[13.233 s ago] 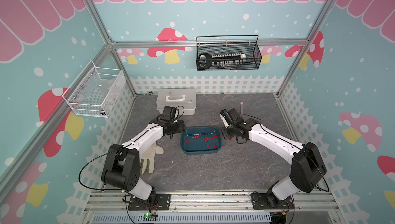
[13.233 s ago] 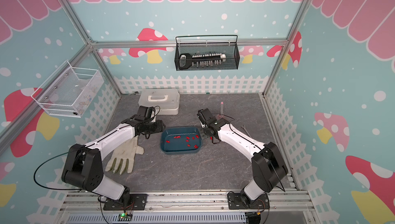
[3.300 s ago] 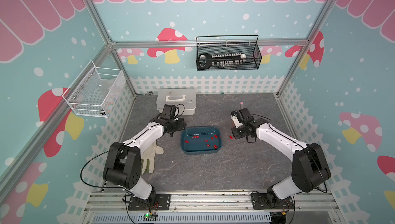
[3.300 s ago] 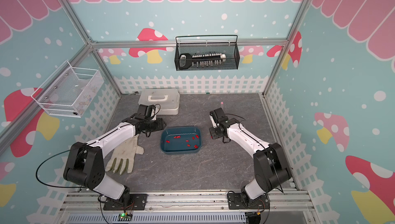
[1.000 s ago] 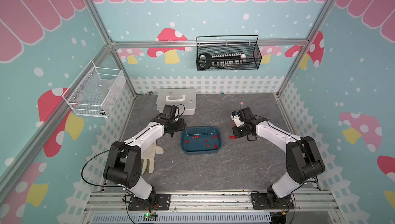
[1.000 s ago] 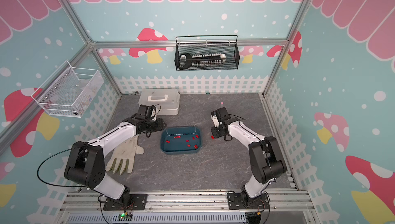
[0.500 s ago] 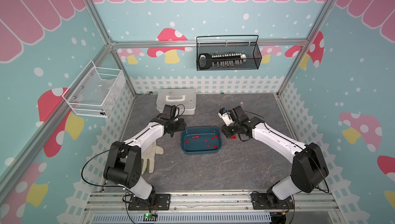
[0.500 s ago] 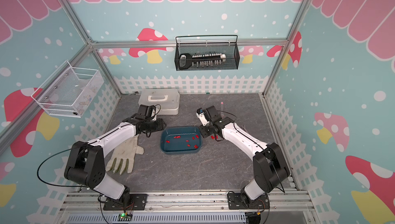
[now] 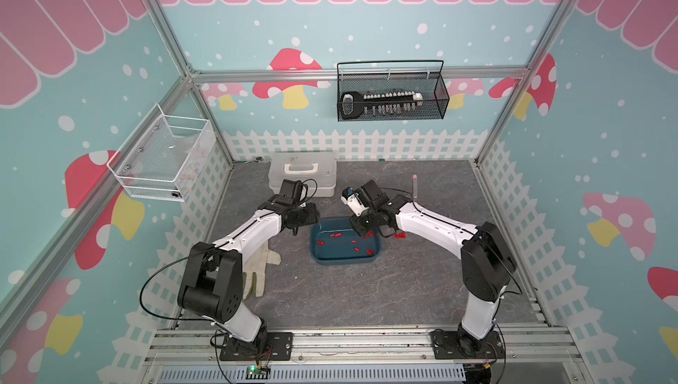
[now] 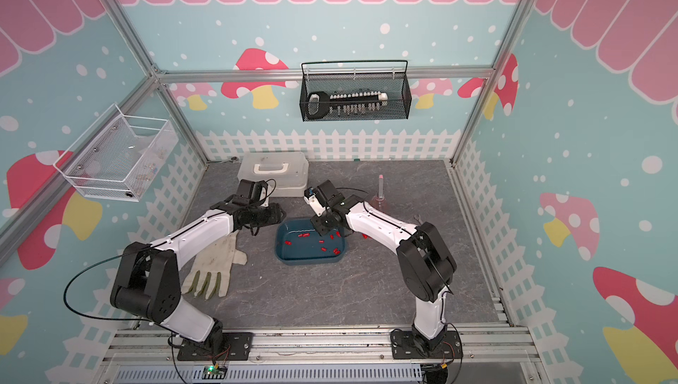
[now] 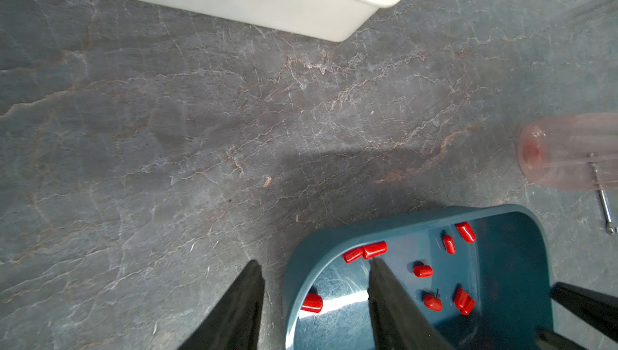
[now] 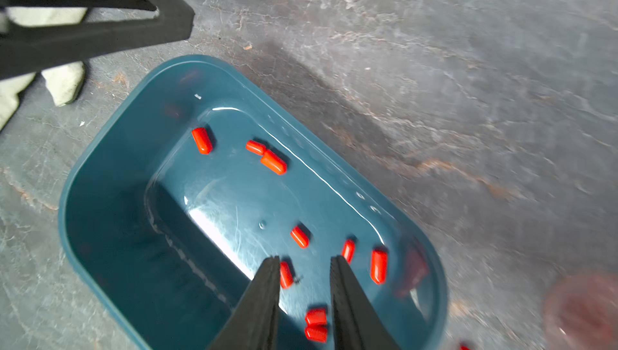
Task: Take the screw protection sleeves out of the storage box
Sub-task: Pick up the screw protection sleeve from the storage box.
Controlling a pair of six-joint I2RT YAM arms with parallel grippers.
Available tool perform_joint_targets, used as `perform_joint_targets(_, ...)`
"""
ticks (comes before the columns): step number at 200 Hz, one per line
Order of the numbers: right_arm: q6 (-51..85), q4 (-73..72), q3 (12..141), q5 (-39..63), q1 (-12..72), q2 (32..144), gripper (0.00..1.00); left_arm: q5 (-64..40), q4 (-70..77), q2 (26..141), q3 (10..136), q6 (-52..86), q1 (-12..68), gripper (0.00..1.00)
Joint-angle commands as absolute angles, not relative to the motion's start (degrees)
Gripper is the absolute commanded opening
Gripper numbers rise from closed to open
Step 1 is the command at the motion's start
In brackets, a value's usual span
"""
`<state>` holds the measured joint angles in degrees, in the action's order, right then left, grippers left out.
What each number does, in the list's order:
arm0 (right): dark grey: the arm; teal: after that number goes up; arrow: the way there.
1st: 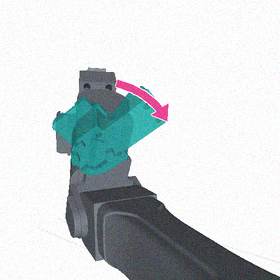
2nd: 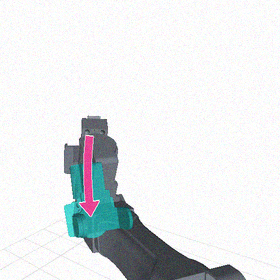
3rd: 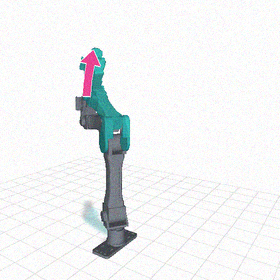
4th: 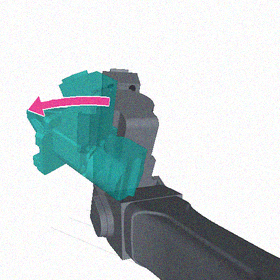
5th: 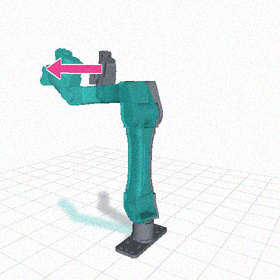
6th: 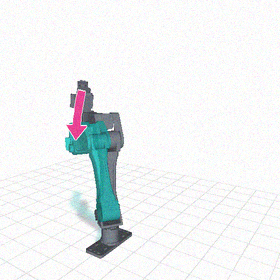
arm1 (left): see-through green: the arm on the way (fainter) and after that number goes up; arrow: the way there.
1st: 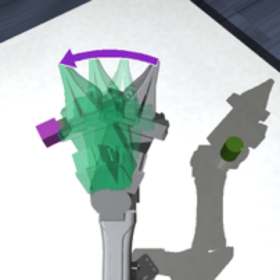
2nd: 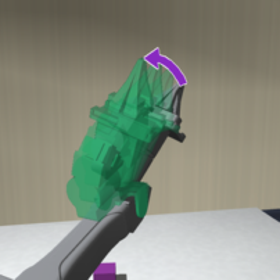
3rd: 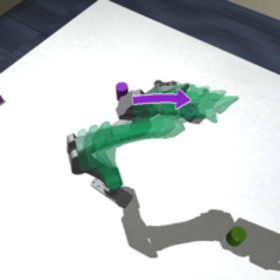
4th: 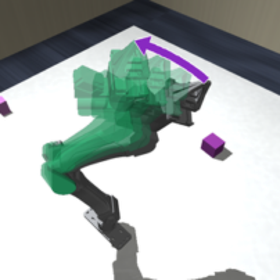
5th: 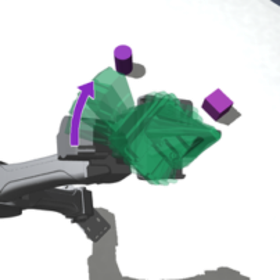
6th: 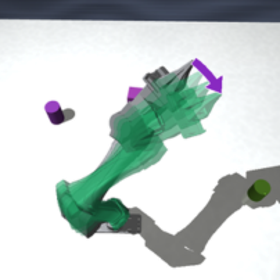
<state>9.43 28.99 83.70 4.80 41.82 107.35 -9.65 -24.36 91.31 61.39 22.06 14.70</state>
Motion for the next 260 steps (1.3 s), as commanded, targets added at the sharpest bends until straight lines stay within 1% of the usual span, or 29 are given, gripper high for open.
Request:
perform_joint_targets(1,9.20,29.97,86.82,5.39,42.72,111.03,0.31,-9.03,-24.28,91.41,61.74,21.73,14.68,0.52)
perform_joint_targets(39,5.76,29.44,89.11,8.17,42.91,115.35,0.31,-9.09,-24.20,91.41,61.68,21.77,14.68,0.52)
perform_joint_targets(72,4.14,30.94,91.68,8.06,42.89,118.67,0.33,-9.07,-24.25,91.49,61.77,21.79,14.72,0.52)
perform_joint_targets(88,4.32,33.54,93.07,4.19,42.95,119.44,0.33,-9.16,-24.26,91.45,61.76,21.78,14.59,0.52)
perform_joint_targets(118,6.33,36.89,91.84,-4.30,42.50,118.40,0.33,-9.23,-24.23,91.58,61.76,21.86,14.57,0.52)
perform_joint_targets(137,8.29,37.44,90.28,-6.72,41.89,117.77,0.33,-9.32,-24.21,91.60,61.78,21.73,14.62,0.52)
perform_joint_targets(174,11.69,37.61,88.46,-5.42,40.32,117.95,0.33,-9.36,-24.24,91.43,61.67,21.82,14.42,0.52)
perform_joint_targets(260,14.75,41.21,90.61,-4.79,39.45,121.32,0.36,-9.54,-24.09,91.14,61.41,21.71,14.33,0.52)
